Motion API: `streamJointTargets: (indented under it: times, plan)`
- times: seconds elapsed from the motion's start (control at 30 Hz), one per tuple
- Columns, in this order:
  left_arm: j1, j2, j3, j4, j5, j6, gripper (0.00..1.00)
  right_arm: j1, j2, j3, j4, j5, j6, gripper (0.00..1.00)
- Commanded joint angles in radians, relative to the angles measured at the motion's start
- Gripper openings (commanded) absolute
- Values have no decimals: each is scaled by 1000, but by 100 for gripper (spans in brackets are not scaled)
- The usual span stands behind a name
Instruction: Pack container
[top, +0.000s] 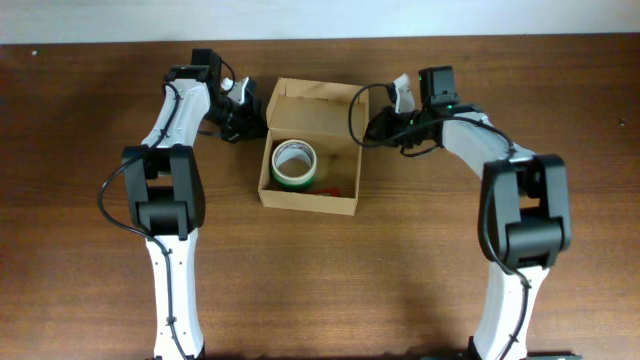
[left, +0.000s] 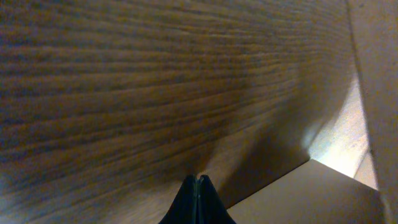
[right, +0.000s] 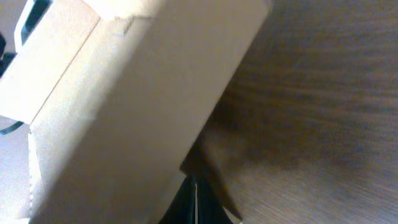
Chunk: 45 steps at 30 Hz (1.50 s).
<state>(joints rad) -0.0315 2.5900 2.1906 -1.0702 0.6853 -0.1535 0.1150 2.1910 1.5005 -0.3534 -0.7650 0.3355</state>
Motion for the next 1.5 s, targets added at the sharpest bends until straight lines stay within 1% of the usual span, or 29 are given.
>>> streamJointTargets:
  times: [0.0, 0.17, 0.23, 0.33, 0.43, 0.6, 0.67, 0.9, 0.97, 1.03, 1.2, 1.27, 1.37, 1.47]
  plan:
    - [2, 3, 1, 10, 37, 9, 2, -4, 87, 4, 101, -196, 174, 4]
    - [2, 3, 1, 24, 47, 10, 1, -12, 158, 4, 240, -281, 288, 4]
    - [2, 3, 1, 58, 101, 10, 1, -18, 166, 4, 267, -282, 302, 4]
    - [3, 3, 1, 134, 204, 9, 1, -37, 166, 4, 296, -288, 302, 4]
    - [3, 3, 1, 162, 252, 10, 1, -59, 166, 4, 315, -320, 301, 4]
    - [4, 3, 1, 229, 397, 20, 2, -87, 166, 6, 394, -448, 302, 4]
    - [4, 3, 5, 248, 482, 59, 1, -88, 165, 16, 396, -502, 302, 4]
    - [4, -1, 8, 237, 565, 74, 1, -61, 155, 60, 397, -614, 301, 4]
    - [4, -7, 19, 215, 565, 98, 1, -53, 138, 71, 397, -620, 301, 4]
    - [4, -22, 39, 168, 560, 152, 1, -48, 105, 85, 402, -620, 294, 4]
    - [3, -90, 156, -65, 375, 336, 1, -49, 23, 122, 414, -618, 294, 4]
    - [2, -116, 221, -154, 307, 385, 1, -45, -5, 135, 409, -613, 296, 4]
    - [2, -143, 325, -256, 283, 435, 1, -35, -42, 137, 404, -604, 302, 4]
    - [2, -166, 409, -294, 293, 436, 1, -18, -71, 137, 391, -584, 302, 4]
